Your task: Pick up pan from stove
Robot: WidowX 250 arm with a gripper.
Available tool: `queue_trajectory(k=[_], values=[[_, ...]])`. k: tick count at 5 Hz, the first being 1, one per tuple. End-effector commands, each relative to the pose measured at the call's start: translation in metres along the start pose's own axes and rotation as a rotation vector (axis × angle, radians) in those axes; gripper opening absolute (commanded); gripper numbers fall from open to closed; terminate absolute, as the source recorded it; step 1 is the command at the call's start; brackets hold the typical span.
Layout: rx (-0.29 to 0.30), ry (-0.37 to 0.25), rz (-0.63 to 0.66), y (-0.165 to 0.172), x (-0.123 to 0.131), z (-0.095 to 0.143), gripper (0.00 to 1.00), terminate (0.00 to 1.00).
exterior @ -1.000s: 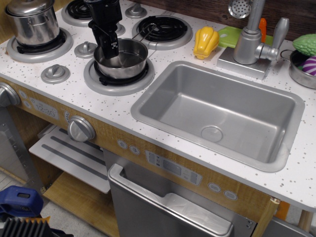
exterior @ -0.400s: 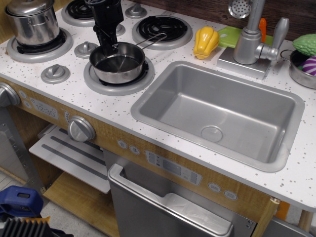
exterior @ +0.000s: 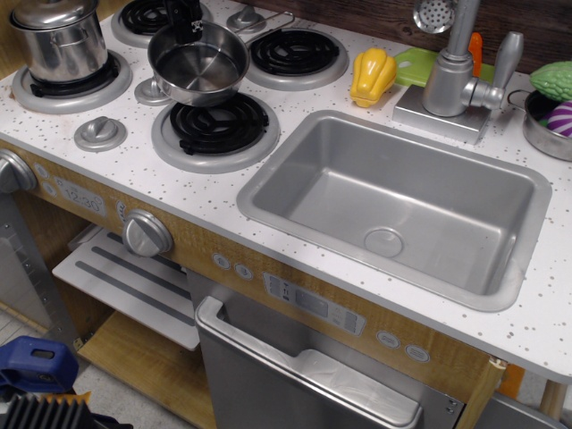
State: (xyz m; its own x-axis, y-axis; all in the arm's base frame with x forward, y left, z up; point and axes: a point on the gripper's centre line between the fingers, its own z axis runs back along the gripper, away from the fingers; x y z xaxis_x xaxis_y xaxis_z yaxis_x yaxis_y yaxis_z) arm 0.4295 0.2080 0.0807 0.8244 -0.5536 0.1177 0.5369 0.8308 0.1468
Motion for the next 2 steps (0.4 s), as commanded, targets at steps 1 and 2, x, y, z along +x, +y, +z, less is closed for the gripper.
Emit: queue_trajectory(k=[1, 2], values=[[0.123, -0.098, 0.032, 0.0162, 0.0156, 0.04, 0.0, 0.0], [0.131, -0.119, 0.05, 0.0137, 0.0192, 0.0413, 0.0, 1.0]])
